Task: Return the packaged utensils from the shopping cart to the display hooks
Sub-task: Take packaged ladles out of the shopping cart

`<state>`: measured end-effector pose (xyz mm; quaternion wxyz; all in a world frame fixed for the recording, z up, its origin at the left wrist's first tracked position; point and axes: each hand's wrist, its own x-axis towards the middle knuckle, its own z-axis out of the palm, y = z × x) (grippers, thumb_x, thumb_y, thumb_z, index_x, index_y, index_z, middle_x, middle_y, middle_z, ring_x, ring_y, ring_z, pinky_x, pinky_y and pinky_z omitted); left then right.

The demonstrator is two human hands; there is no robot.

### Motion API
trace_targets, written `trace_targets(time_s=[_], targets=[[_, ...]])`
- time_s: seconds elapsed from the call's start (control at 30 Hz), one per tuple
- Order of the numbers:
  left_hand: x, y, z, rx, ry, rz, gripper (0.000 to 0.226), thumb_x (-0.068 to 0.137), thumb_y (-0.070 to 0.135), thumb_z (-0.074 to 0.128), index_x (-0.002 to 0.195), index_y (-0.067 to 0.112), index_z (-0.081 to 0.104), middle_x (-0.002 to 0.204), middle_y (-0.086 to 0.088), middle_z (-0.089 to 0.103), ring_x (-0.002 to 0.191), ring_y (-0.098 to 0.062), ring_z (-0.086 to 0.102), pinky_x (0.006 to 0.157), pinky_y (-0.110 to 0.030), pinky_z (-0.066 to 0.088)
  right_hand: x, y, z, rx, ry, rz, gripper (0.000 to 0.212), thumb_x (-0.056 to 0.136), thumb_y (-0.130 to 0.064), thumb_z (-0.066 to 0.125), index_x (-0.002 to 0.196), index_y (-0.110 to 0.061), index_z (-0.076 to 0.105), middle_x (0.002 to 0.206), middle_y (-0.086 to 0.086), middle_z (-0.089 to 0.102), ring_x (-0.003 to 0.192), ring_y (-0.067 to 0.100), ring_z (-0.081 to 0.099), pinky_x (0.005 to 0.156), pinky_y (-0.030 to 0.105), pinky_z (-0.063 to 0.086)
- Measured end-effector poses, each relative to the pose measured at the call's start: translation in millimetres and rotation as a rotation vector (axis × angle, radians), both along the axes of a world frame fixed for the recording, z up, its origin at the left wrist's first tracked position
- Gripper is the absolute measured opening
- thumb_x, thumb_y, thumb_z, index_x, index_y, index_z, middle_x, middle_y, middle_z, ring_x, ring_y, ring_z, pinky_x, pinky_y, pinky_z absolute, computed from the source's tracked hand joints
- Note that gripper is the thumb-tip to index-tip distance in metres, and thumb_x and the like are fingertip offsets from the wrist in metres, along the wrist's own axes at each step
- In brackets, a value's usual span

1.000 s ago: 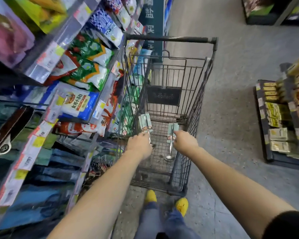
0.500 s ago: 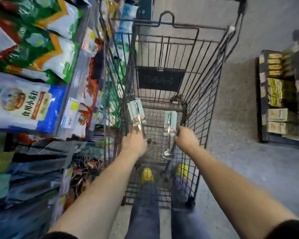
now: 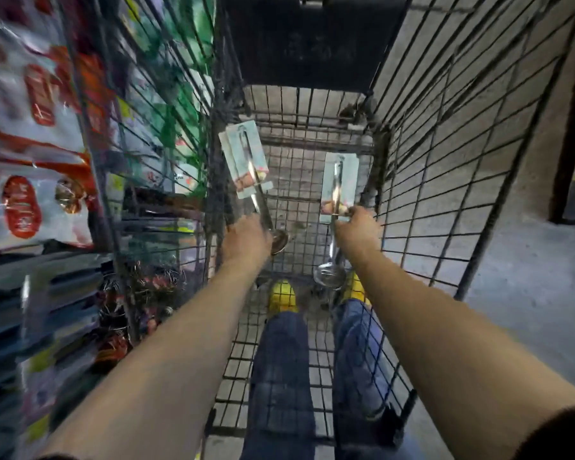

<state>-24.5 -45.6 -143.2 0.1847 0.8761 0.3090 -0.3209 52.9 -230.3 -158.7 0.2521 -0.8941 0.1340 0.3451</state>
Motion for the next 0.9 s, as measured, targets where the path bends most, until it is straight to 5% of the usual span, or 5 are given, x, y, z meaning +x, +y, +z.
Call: trace_targets(time_s=[0.2,0.27,0.37,0.7,0.9], targets=[[13,-11,-40,0.025,-0.042,0.003,0.034,0.096,0.037,0.065,0.117,0.011,0.067,0.119,-0.014,0.066,0.109,-0.037,0.066,0.089,-0.046,0.056,-2,10,-45,-0.031,-0.012,-0.113,0.025,0.088,-0.009,0.072,0.111,-0.015,0.063,0.105,-0.001,0.063,0.091,0.018,0.062,0.064,0.022,0.049],[12,-13,-50,0.006,-0.09,0.052,0.037,0.096,0.037,0.067,0.12,0.009,0.065,0.118,-0.014,0.066,0.108,-0.036,0.066,0.088,-0.045,0.057,-5,12,-56,-0.053,-0.042,-0.113,0.039,0.084,-0.016,0.074,0.122,-0.013,0.063,0.123,0.006,0.062,0.112,0.025,0.063,0.088,0.034,0.058],[12,-15,-61,0.006,-0.129,0.142,0.044,0.096,0.036,0.07,0.129,0.009,0.058,0.123,-0.014,0.063,0.11,-0.036,0.066,0.087,-0.045,0.056,-10,14,-65,-0.089,-0.059,-0.071,0.057,0.086,-0.023,0.079,0.137,-0.012,0.057,0.136,0.009,0.05,0.127,0.027,0.052,0.106,0.04,0.05],[6,-14,-85,-0.002,-0.345,0.274,0.042,0.094,0.025,0.073,0.129,0.014,0.053,0.135,-0.012,0.054,0.114,-0.032,0.063,0.084,-0.044,0.057,-10,14,-90,-0.017,-0.085,-0.237,0.051,0.075,-0.029,0.09,0.111,-0.025,0.054,0.117,-0.002,0.065,0.106,0.022,0.067,0.091,0.047,0.061],[15,-17,-85,-0.089,-0.363,0.495,0.043,0.088,0.01,0.077,0.124,0.008,0.053,0.132,-0.013,0.052,0.114,-0.029,0.06,0.086,-0.028,0.046,-9,11,-81,0.064,-0.093,-0.267,0.031,0.083,-0.019,0.085,0.109,-0.019,0.067,0.111,-0.005,0.068,0.094,0.019,0.069,0.078,0.033,0.06]])
